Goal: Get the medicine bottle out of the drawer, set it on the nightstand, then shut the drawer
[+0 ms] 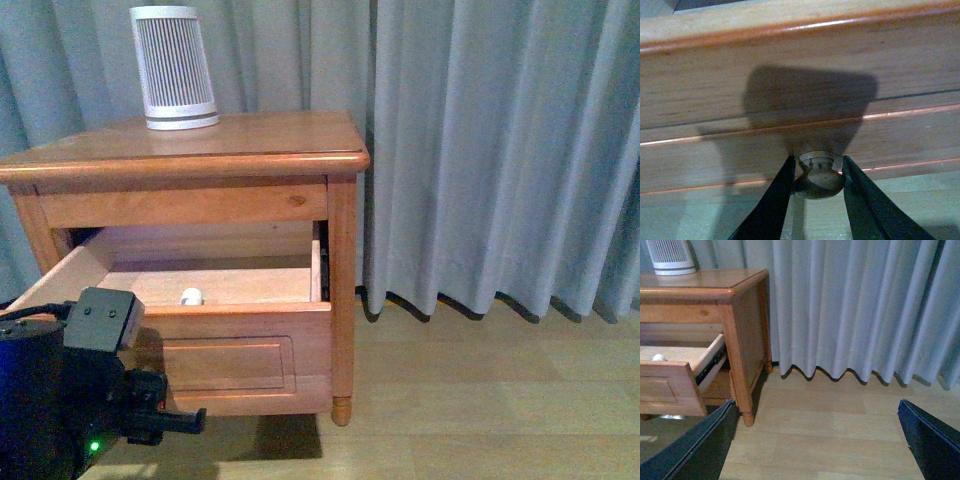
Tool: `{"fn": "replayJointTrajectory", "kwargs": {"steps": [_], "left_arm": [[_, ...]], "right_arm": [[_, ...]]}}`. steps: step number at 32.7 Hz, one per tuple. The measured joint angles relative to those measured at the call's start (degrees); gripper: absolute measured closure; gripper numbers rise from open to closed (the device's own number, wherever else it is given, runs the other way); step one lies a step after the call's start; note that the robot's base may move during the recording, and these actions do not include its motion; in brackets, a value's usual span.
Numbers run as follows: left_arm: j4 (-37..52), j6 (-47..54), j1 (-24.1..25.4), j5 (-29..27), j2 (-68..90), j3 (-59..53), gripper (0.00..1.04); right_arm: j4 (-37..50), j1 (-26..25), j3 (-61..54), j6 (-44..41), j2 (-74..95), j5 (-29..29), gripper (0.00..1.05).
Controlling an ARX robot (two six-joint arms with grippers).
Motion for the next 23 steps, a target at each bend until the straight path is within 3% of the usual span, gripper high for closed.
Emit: {"fn": "replayJointTrajectory", "kwargs": {"steps": [1, 7, 14, 23], "left_arm": [[-0.46, -0.07, 0.00, 0.13, -0.33, -0.28, 0.79], [-4.00, 0.20, -0.39, 4.57, -0.79, -4.02, 0.43], [-6.54, -0.33, 2.16, 3.61, -7.85, -7.02, 0.05], [-16.83, -0.07, 6.32, 3.72, -35.10, -10.62, 0.07]], "right_arm": [[0.00, 0.00, 0.00, 0.00, 0.00, -0.02, 0.07], [0.00, 0.00, 0.00, 0.00, 0.00, -0.02, 0.07], [0.00, 0.00, 0.00, 0.00, 0.00, 0.00, 0.07], [0.00, 0.00, 0.00, 0.00, 0.00, -0.02, 0.07]]}}
